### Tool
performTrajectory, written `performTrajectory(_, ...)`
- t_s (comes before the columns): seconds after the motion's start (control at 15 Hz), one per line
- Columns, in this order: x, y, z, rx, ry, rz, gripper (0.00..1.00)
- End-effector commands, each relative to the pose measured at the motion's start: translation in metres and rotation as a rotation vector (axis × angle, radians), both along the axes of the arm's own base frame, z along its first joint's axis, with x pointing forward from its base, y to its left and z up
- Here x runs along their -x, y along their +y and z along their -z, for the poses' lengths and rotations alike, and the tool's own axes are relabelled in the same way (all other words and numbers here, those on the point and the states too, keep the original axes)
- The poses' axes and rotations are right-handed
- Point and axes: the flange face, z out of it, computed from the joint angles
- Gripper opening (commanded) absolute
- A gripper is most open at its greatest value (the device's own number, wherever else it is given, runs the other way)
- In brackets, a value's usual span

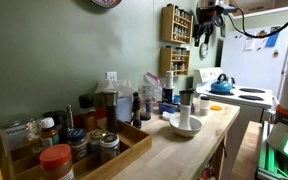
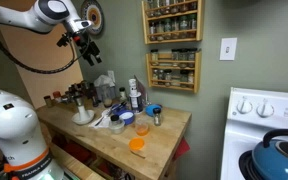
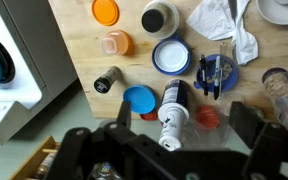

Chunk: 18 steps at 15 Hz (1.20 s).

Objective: Put the torch on top of the bottle

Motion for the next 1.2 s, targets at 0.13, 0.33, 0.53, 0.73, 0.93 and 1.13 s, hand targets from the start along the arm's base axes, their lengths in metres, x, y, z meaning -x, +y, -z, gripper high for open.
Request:
performTrajectory(0.13,0.0,0.0,-0.001,0.0,0.0,0.0,1.0)
performTrajectory(0.33,0.0,0.0,-0.001,0.0,0.0,0.0,1.0)
performTrajectory(0.53,-0.03,0.033,0.003,-0.001,-0.052,-0.163,1.0)
performTrajectory(0.73,-0.078,0.079,0.009,-0.028,-0.12,-0.334,1.0)
performTrajectory(0.93,-0.123,0.118,0.03,-0.088,-0.129,-0.486,1.0)
performTrajectory(1.13,-0.133,0.135,0.046,-0.137,-0.077,-0.624,1.0)
